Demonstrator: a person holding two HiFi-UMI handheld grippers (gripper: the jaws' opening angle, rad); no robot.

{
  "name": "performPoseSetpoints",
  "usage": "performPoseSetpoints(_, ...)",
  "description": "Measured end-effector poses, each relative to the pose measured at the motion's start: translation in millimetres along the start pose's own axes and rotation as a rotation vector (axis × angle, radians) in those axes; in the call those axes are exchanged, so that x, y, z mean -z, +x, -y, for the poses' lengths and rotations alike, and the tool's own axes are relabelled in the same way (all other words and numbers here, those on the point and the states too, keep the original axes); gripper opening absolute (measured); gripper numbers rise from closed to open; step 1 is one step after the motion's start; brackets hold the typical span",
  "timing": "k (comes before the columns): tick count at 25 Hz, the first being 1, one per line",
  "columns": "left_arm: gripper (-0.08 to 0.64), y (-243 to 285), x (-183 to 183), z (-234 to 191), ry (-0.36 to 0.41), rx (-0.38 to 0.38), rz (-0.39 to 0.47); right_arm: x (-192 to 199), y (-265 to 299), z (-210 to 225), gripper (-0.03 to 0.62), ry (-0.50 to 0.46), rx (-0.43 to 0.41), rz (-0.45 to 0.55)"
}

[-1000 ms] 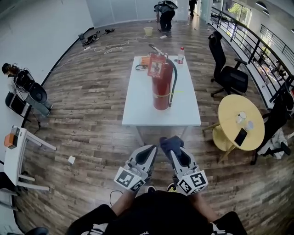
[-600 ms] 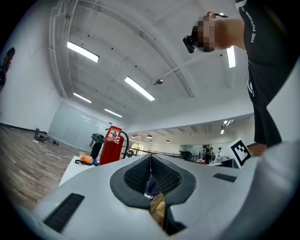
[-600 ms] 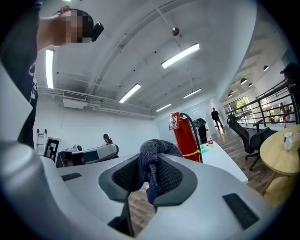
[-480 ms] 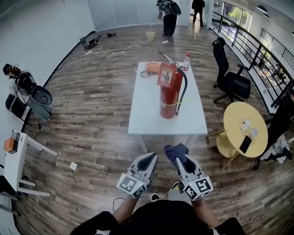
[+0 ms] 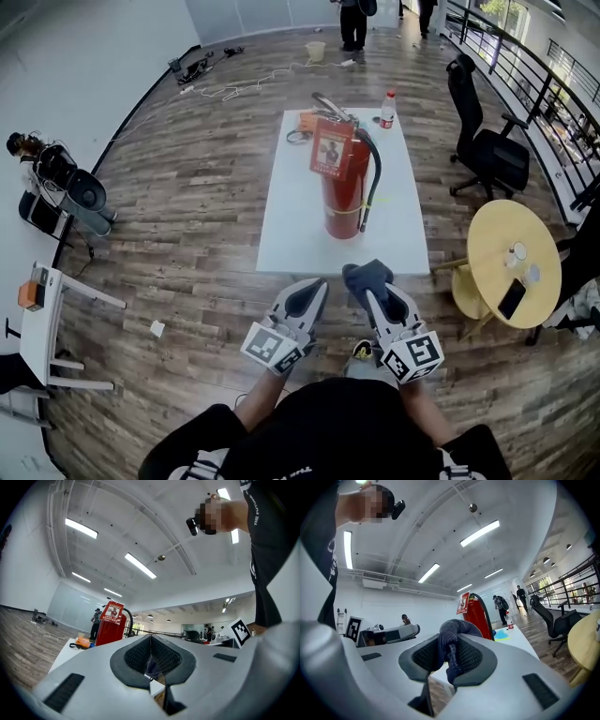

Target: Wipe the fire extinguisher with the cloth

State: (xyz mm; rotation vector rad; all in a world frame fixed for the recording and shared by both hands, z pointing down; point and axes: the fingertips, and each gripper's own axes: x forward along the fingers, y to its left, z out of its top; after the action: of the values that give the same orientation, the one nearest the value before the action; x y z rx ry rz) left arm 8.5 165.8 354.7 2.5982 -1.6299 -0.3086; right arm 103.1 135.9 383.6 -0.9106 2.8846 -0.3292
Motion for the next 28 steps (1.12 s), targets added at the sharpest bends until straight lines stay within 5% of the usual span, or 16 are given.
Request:
performPoseSetpoints(15,0.021,117,4,-46,0.076,-0.097,-0.075,-47,68,111,0.092,0.013,-0.090,0.056)
performPoseSetpoints(22,0.021,132,5,-91,0.075,-0.129,-0.074,-50,110,123,0.092,0.007,-0.094,0.054)
performPoseSetpoints(28,0.021,144,1,-148,0.043,-0.085,-0.050,-58,168,116,0.092,-0.061,-0.053,0.061)
